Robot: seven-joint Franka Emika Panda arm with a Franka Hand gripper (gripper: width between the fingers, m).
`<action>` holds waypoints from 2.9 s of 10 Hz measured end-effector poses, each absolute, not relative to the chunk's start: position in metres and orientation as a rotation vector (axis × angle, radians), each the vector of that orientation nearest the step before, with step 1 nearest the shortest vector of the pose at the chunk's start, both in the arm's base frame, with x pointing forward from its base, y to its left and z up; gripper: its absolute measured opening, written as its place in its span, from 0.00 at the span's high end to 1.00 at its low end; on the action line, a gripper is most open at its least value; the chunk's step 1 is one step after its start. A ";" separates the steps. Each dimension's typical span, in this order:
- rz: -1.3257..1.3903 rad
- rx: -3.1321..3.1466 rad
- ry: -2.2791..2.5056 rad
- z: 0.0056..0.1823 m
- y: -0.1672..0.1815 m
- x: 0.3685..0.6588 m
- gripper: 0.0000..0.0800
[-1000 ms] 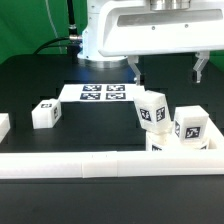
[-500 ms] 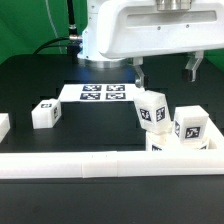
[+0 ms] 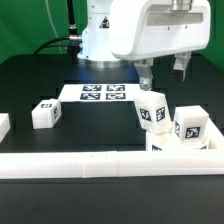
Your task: Assemble stool
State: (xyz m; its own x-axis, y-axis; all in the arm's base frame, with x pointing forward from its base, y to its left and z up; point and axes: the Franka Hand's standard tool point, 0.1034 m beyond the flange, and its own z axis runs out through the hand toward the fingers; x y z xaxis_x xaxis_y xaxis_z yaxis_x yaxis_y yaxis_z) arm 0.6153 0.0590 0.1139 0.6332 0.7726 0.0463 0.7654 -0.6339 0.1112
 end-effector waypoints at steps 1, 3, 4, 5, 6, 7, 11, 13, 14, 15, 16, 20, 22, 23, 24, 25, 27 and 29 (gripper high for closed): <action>0.134 2.708 1.403 0.114 0.058 0.616 0.19; 0.119 2.486 1.712 0.111 0.053 0.617 0.19; 0.122 2.420 1.785 0.112 0.051 0.619 0.19; 0.121 2.376 1.829 0.112 0.049 0.620 0.19; 0.104 2.306 1.903 0.112 0.046 0.620 0.19; 0.096 2.269 1.938 0.112 0.045 0.620 0.19; -0.001 1.888 2.244 0.112 0.041 0.621 0.19; -0.044 1.734 2.347 0.110 0.039 0.620 0.19; -0.061 1.684 2.380 0.109 0.039 0.619 0.19; -0.077 1.682 2.385 0.106 0.040 0.616 0.19; -0.094 1.717 2.376 0.102 0.042 0.612 0.19; -0.110 1.732 2.388 0.095 0.051 0.606 0.19; -0.107 1.741 2.383 0.094 0.053 0.606 0.34; -0.105 1.740 2.382 0.095 0.053 0.607 0.52; -0.104 1.740 2.380 0.095 0.052 0.608 0.59; -0.103 1.739 2.379 0.096 0.051 0.609 0.59; -0.099 1.740 2.372 0.100 0.047 0.613 0.93; -0.098 1.769 2.349 0.100 0.046 0.614 0.98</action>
Offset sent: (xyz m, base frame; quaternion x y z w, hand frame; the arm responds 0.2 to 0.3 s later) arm 0.0061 0.0037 0.0022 -0.0278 0.0314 -0.2662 0.9630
